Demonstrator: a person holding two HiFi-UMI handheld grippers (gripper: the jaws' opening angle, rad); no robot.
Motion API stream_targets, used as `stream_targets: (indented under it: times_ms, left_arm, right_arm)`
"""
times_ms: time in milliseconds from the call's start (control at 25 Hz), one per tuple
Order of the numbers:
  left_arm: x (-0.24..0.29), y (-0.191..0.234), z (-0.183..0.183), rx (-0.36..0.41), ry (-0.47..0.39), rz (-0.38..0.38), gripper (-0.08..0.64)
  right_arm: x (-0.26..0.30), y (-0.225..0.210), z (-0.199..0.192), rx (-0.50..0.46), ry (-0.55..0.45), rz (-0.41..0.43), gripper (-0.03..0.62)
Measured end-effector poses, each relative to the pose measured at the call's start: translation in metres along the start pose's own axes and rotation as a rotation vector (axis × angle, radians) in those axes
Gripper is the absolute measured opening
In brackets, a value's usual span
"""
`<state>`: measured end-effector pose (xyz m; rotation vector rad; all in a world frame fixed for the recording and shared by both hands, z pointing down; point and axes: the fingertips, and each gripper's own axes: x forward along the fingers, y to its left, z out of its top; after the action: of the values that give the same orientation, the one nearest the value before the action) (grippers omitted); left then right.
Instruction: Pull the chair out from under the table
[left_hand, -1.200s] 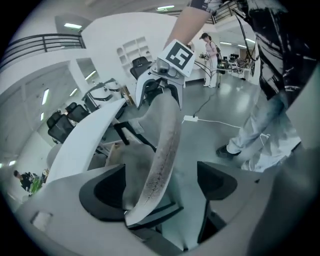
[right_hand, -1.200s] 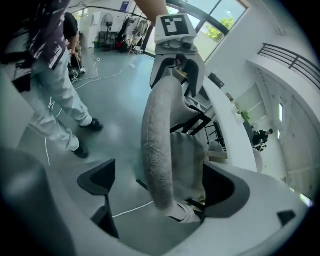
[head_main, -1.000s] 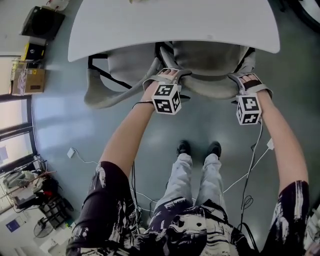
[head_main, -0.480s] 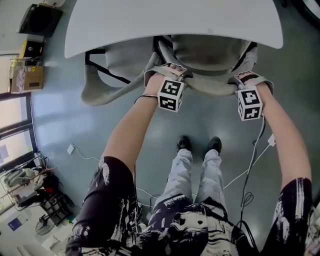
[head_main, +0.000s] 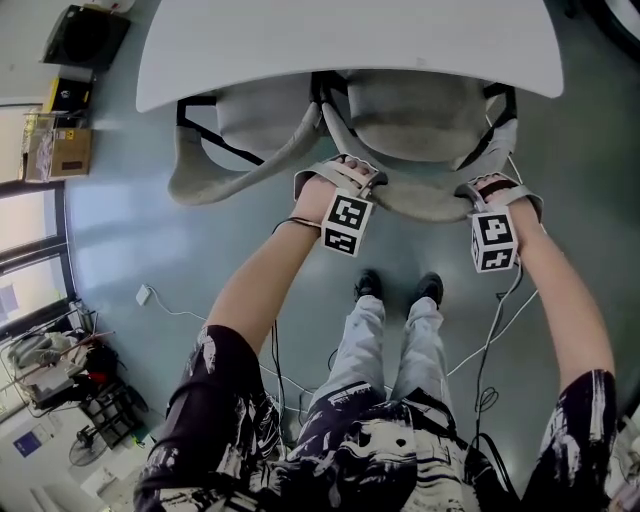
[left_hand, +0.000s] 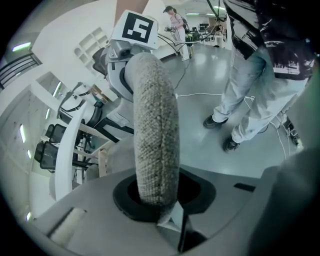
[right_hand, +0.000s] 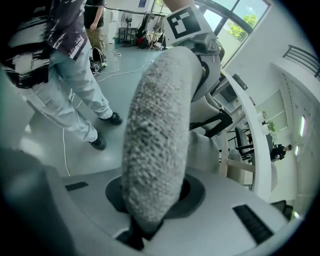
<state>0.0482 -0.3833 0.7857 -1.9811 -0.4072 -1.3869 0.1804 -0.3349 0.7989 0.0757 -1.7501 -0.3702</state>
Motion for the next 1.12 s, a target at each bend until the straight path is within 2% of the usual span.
stream_targets:
  times_ms: [520,1120]
  left_arm:
    - [-0.041,-0.125,0.078,0.044,-0.001,-0.038,0.066]
    - [-0.078,-0.265,0.147,0.023,-0.008,-0.096,0.064]
  right_arm:
    - [-0.04,0.131,0.066,-0.011,0.0,0.017,0.054]
    - [-0.068,0.27,0.146,0.016,0.003,0.04,0.054]
